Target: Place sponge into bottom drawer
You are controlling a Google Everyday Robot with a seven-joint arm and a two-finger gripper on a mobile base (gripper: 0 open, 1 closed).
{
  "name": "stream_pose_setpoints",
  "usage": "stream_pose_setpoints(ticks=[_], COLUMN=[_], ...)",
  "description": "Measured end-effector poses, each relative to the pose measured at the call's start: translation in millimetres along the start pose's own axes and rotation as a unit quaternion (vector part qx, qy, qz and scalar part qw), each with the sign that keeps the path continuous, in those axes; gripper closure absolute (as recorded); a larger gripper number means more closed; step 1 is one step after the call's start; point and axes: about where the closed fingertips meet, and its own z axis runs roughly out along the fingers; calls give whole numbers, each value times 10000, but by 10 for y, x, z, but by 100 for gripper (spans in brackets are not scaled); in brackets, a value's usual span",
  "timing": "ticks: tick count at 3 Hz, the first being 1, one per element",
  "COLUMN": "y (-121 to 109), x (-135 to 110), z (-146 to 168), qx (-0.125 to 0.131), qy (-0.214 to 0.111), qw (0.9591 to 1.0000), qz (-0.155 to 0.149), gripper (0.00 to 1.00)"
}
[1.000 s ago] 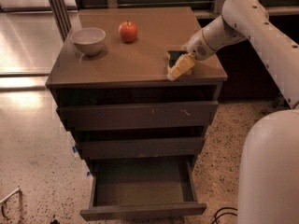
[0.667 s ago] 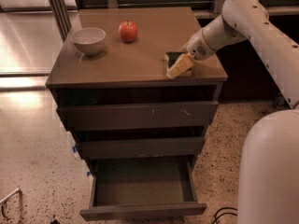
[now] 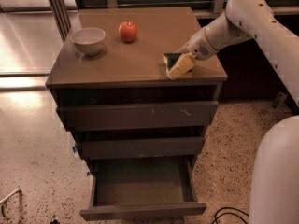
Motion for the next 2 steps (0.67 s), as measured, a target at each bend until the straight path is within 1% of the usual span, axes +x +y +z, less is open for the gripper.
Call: stream_pose_setpoints(ticks=[1,2], y=[478,1076], x=[21,270], z=[-258,-250], qx=[-226,-791], qy=[-208,-338], qw=[9990,9959], qz=[-321,-288], gripper=[100,100])
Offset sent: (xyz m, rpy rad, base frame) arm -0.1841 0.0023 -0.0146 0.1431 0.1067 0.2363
